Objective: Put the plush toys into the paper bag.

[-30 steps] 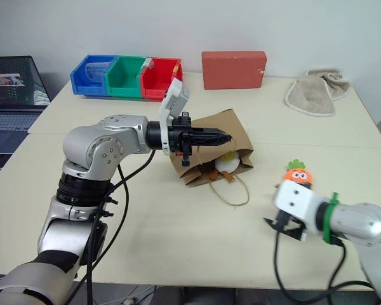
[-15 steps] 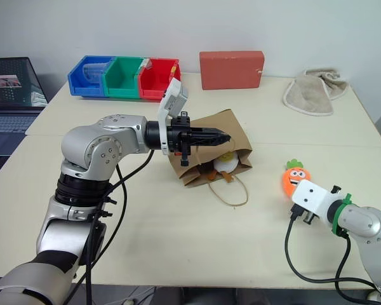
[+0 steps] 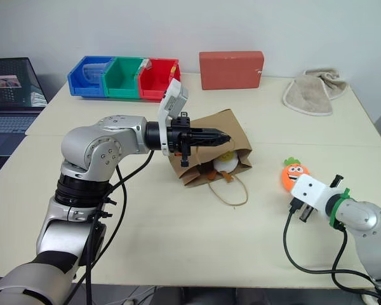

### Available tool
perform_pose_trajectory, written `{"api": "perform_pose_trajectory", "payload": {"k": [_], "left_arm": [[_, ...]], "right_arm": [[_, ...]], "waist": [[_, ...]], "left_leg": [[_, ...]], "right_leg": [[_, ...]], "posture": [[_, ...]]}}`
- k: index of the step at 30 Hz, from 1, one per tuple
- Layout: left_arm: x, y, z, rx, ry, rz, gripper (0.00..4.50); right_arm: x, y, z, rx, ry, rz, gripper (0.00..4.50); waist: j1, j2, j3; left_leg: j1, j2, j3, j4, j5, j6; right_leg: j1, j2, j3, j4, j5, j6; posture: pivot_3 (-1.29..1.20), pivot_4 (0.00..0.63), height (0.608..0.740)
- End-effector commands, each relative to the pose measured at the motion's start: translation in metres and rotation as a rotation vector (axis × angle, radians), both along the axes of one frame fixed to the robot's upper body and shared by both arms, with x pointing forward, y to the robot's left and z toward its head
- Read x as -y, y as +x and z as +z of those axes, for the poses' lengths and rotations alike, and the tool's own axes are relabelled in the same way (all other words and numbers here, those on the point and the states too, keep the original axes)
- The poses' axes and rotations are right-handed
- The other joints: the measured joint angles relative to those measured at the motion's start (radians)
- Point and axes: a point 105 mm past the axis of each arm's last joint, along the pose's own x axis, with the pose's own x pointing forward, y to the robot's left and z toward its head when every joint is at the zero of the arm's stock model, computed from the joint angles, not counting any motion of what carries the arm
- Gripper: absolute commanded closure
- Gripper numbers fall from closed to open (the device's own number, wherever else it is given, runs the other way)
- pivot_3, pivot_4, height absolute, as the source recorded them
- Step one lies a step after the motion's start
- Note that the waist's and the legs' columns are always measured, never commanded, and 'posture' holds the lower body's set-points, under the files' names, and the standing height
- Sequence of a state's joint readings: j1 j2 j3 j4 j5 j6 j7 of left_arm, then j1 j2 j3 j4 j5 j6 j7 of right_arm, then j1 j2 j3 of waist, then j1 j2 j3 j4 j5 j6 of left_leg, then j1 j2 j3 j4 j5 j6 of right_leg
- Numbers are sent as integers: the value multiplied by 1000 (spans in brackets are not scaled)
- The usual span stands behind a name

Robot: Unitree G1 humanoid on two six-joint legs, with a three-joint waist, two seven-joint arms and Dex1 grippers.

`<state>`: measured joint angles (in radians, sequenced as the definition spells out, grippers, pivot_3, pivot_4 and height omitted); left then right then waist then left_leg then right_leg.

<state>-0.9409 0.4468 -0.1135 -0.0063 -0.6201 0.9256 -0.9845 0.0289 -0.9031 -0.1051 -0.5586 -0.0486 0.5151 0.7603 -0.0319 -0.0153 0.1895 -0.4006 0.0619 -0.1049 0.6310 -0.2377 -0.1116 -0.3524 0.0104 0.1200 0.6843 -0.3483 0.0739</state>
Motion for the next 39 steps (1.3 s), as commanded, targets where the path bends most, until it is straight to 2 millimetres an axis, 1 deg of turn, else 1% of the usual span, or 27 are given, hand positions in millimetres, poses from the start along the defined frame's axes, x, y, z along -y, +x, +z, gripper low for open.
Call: {"api": "perform_pose_trajectory", "payload": {"k": [1,2,3,4,5,6,7,9,12,14,15,17,20,26,29,31,35,37,39], "left_arm": [[-2,-2,14,42,-32,-6,4500],[-2,-2,14,43,-33,-5,4500],[-3,-2,15,39,-37,-4,4500],[-3,-1,18,35,-46,-7,4500],[-3,-1,20,32,-53,-9,4500],[-3,-1,23,30,-61,-16,4500],[-3,-1,25,30,-66,-21,4500],[-4,-2,28,21,-72,-33,4500],[-6,-3,29,8,-70,-51,4500],[-7,-4,31,5,-70,-57,4500],[-7,-4,32,5,-72,-58,4500],[-8,-4,34,7,-73,-59,4500],[-8,-5,35,4,-75,-61,4500],[-6,-7,37,-12,-93,-69,4500],[-5,-7,37,-18,-96,-72,4500],[-5,-7,37,-19,-96,-75,4500],[-4,-7,37,-21,-102,-76,4500],[-3,-7,37,-23,-105,-76,4500],[-3,-7,37,-24,-105,-74,4500]], "right_arm": [[-36,-23,25,-35,81,202,4473],[-40,-26,26,-47,93,218,4473],[-49,-32,29,-72,123,257,4473],[-64,-37,32,-84,151,316,4473],[-75,-41,35,-94,168,358,4473],[-88,-42,39,-86,200,398,4473],[-96,-42,42,-79,219,417,4473],[-113,-30,47,-28,264,425,4473],[-128,-9,48,39,253,417,4473],[-134,2,48,74,235,406,4473],[-136,12,46,103,212,391,4473],[-140,26,46,150,177,378,4473],[-149,37,45,178,177,378,4473],[-168,45,41,205,197,400,4473],[-179,52,46,257,196,396,4473],[-184,54,45,265,194,395,4473],[-184,61,38,259,180,362,4473],[-182,65,39,271,200,326,4473],[-180,65,43,254,257,304,4085]], "waist": [[0,0,0],[0,0,0],[0,0,0],[0,0,0],[-1,0,0],[-2,0,0],[-4,0,0],[-3,0,0],[-3,0,0],[-1,0,0],[0,0,0],[0,0,0],[0,0,0],[-2,0,0],[-4,0,0],[-3,0,0],[-2,0,0],[-2,0,0],[-3,0,0]], "left_leg": [[0,0,0,0,0,0],[0,0,0,0,0,0],[0,0,-1,0,0,0],[0,0,-1,0,0,0],[0,0,-1,1,0,0],[0,0,-1,1,0,0],[1,0,-1,1,0,0],[1,0,-1,1,0,1],[0,0,-1,2,0,1],[0,0,-1,2,0,1],[0,0,-1,1,0,0],[-1,0,-2,1,1,-1],[-1,0,-1,0,1,-2],[-1,1,-1,0,1,-2],[-1,1,-1,0,1,-2],[-1,1,-1,0,2,-2],[-1,0,-1,0,2,-3],[-1,0,-1,0,2,-3],[-1,1,-1,0,2,-3]], "right_leg": [[0,0,0,0,0,0],[0,0,0,0,0,0],[0,0,-1,0,0,0],[1,0,-1,0,0,0],[1,0,-1,0,0,0],[1,0,0,0,0,0],[1,0,-1,0,0,0],[1,0,-1,1,0,-1],[0,0,-1,3,0,-1],[-1,0,-1,2,0,-1],[-1,0,-1,2,0,-1],[-2,0,-2,2,0,-1],[-3,0,-2,2,0,-1],[-4,0,-2,4,0,-1],[-4,0,-2,5,0,-1],[-4,0,-2,6,0,-1],[-4,0,-2,6,0,-1],[-5,0,-2,6,0,-1],[-5,0,-2,7,0,-1]], "posture": [[0,150,740],[0,150,740],[0,150,740],[0,150,740],[0,150,740],[0,150,740],[0,150,740],[0,150,740],[0,150,740],[0,150,740],[0,150,740],[0,150,740],[0,150,740],[0,150,740],[0,150,740],[0,150,740],[0,150,740],[0,150,740],[0,150,740]]}}
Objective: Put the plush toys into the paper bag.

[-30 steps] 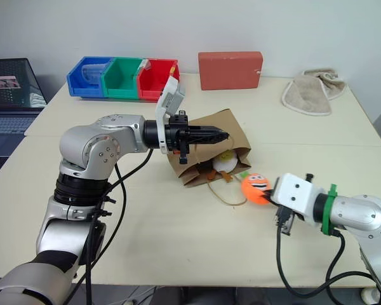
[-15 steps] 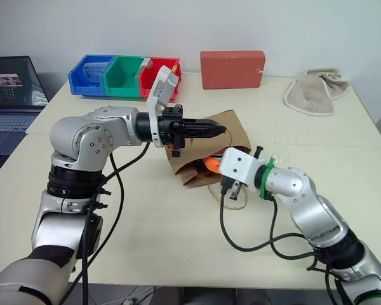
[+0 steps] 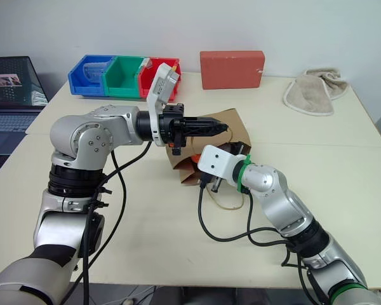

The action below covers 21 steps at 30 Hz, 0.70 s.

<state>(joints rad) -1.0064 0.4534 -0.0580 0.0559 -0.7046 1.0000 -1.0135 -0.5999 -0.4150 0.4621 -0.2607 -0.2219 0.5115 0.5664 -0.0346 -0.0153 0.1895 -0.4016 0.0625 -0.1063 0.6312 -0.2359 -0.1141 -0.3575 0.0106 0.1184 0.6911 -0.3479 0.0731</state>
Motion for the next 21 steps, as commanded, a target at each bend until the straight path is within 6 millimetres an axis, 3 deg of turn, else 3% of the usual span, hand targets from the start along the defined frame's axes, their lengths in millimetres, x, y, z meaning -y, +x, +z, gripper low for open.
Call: {"api": "perform_pose_trajectory", "payload": {"k": [1,11,21], "left_arm": [[1,-5,17,42,-41,-20,4500],[1,0,16,42,-44,11,4500],[1,5,15,48,-43,40,4500]], "right_arm": [[4,1,17,28,81,-31,3828],[11,-5,20,41,71,-43,220],[22,-18,21,-22,71,-41,77]], "waist": [[-1,0,0],[-3,0,0],[-3,0,0]], "left_leg": [[0,0,0,0,0,0],[0,0,0,0,0,0],[0,0,0,0,0,0]], "right_leg": [[0,0,0,0,0,0],[0,0,0,1,0,0],[0,0,0,1,0,0]], "posture": [[0,150,740],[0,150,740],[0,150,740]]}}
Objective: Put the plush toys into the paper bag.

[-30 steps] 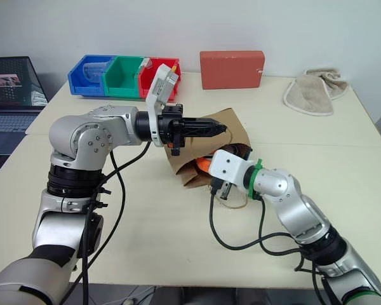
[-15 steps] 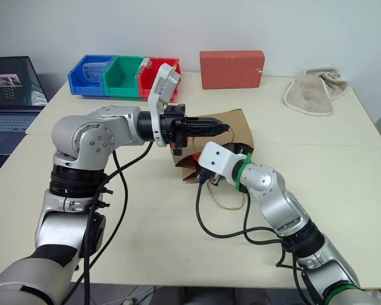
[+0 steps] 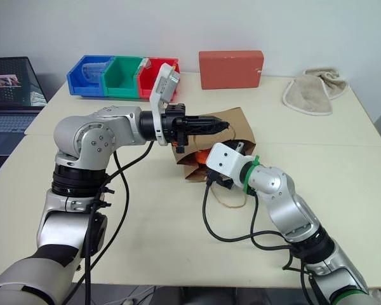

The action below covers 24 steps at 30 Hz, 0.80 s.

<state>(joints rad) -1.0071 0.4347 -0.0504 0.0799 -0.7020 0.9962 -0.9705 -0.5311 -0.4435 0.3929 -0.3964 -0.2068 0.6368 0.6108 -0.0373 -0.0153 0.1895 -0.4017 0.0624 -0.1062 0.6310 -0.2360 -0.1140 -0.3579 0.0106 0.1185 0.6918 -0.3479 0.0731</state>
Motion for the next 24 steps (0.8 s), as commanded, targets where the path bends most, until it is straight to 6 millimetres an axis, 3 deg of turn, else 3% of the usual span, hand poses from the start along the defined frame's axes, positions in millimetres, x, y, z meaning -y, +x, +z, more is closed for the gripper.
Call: {"api": "perform_pose_trajectory", "payload": {"k": [1,9,14,16,20,23,24], "left_arm": [[0,-2,17,67,-27,0,4500],[1,-1,15,70,-21,5,4500],[0,0,14,74,-17,19,4500],[0,1,13,74,-17,25,4500],[-1,1,14,75,-21,32,4500],[-1,1,14,75,-22,32,4500],[-1,1,14,76,-22,31,4500]], "right_arm": [[3,-8,20,33,42,16,77],[11,-30,27,-28,51,79,77],[35,-70,28,-160,137,135,77],[49,-82,17,-245,191,85,77],[69,-86,-8,-351,247,-58,77],[77,-79,-24,-379,246,-148,77],[82,-68,-33,-386,281,-225,77]], "waist": [[0,0,0],[2,0,0],[9,0,0],[8,0,0],[5,0,0],[0,0,0],[-2,0,0]], "left_leg": [[0,0,0,0,0,0],[0,0,0,0,0,0],[-1,0,0,-1,0,0],[-2,0,-1,-1,0,0],[-1,0,0,-1,-2,3],[1,0,1,0,-2,4],[1,0,1,0,-2,4]], "right_leg": [[0,0,0,0,0,0],[0,0,0,0,0,0],[0,0,0,-3,0,0],[1,0,-1,-4,0,0],[1,0,0,-3,0,0],[2,0,1,-2,0,0],[2,0,1,-2,0,0]], "posture": [[0,150,740],[0,150,740],[0,150,740],[0,150,740],[0,150,740],[0,150,740],[0,150,740]]}}
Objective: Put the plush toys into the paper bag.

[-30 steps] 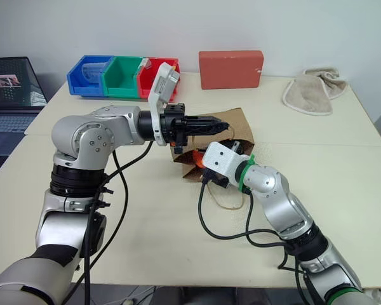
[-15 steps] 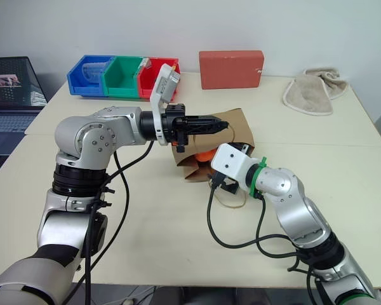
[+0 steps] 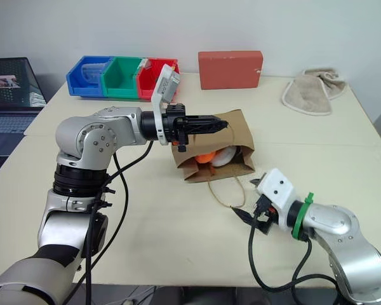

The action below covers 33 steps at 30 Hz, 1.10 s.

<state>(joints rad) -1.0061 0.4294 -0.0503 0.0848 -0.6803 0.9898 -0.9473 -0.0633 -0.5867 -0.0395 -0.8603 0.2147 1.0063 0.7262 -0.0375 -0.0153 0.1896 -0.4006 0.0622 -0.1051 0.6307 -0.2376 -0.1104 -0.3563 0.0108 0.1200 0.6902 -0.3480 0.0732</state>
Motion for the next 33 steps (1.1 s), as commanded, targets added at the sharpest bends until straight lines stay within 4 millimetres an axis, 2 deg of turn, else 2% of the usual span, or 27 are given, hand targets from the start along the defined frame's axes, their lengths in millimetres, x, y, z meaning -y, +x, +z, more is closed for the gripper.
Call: {"api": "perform_pose_trajectory", "payload": {"k": [1,5,10,12,22,23,29,33], "left_arm": [[0,-4,16,71,-31,-8,4500],[0,-4,16,76,-28,-9,4500],[0,-4,17,78,-29,-10,4500],[0,-4,17,80,-27,-9,4500],[-1,-3,18,85,-25,-5,4500],[-1,-2,18,87,-25,-4,4500],[-2,-1,20,94,-28,0,4500],[-2,0,23,107,-31,0,4500]], "right_arm": [[9,23,-11,8,39,-174,77],[0,44,-23,-10,81,-218,77],[-5,59,-32,-27,100,-253,77],[-9,60,-30,-17,107,-236,627],[-21,55,-27,-24,135,-193,4223],[-21,54,-27,-29,140,-192,4460],[-18,51,-24,-60,175,-194,4460],[-16,46,-9,-63,221,-181,4460]], "waist": [[-4,0,0],[-4,0,0],[-4,0,0],[0,0,0],[-1,0,0],[-1,0,0],[-1,0,0],[0,1,0]], "left_leg": [[0,0,0,0,0,0],[0,0,0,0,0,0],[-1,0,0,-1,2,-2],[-2,0,-1,-1,2,-3],[-2,0,-1,-1,2,-3],[-2,0,-1,-1,2,-3],[-2,0,-1,-1,2,-3],[-2,0,-1,-1,2,-3]], "right_leg": [[0,0,0,0,0,0],[-1,0,1,1,0,0],[-2,0,0,0,0,0],[-2,0,0,-1,0,0],[-2,0,-1,-1,0,0],[-2,0,-1,-1,0,0],[-2,0,-1,-1,0,0],[-2,0,0,-1,0,0]], "posture": [[0,150,740],[0,150,740],[0,150,740],[0,150,740],[0,150,740],[0,150,740],[0,150,740],[0,150,740]]}}
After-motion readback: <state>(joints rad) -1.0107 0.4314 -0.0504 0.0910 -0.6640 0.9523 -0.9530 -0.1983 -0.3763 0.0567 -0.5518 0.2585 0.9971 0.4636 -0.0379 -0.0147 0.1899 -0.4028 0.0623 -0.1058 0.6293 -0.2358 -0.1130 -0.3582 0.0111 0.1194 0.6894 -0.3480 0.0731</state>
